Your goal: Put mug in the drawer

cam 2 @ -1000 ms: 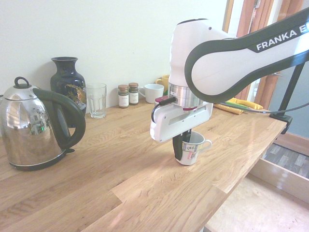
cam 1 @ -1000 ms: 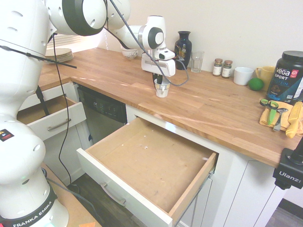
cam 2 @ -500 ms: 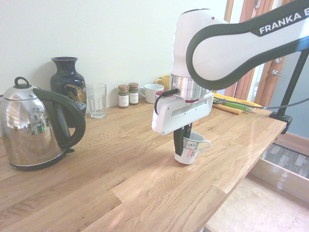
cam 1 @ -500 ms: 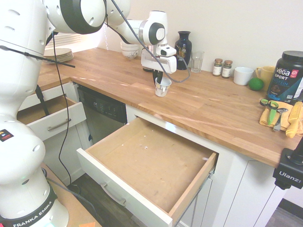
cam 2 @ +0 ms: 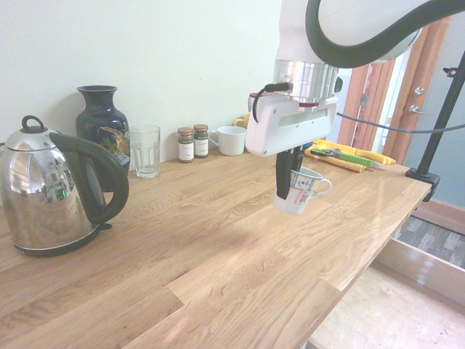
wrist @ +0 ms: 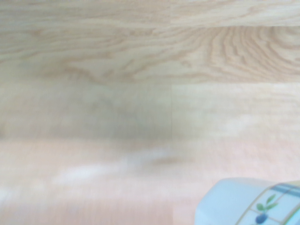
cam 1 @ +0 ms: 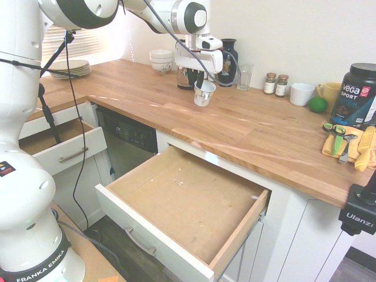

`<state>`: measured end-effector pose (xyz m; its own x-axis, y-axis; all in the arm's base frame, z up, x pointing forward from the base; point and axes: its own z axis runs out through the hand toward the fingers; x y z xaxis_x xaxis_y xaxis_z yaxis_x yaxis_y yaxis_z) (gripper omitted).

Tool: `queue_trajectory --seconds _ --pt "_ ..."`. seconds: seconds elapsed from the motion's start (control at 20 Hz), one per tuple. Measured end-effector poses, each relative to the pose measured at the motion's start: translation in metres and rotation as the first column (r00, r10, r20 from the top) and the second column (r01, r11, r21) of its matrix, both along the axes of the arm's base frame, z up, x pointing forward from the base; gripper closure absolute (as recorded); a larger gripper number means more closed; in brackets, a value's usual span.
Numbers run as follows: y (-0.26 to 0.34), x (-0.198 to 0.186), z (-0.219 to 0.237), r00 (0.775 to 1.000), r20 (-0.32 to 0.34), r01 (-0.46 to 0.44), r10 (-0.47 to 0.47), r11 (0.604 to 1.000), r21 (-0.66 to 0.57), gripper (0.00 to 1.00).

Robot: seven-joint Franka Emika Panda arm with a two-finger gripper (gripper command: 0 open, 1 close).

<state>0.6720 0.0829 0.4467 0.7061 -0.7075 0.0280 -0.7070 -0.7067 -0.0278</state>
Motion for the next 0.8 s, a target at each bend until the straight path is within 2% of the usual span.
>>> queue_trajectory --seconds 0.4,0.8 --pt "-0.041 -0.081 0.046 0.999 -0.024 -0.035 0.035 0.999 0.005 1.0" --pt "-0.098 -0.179 0.029 0.999 -0.034 -0.006 0.007 1.0 0.023 1.0"
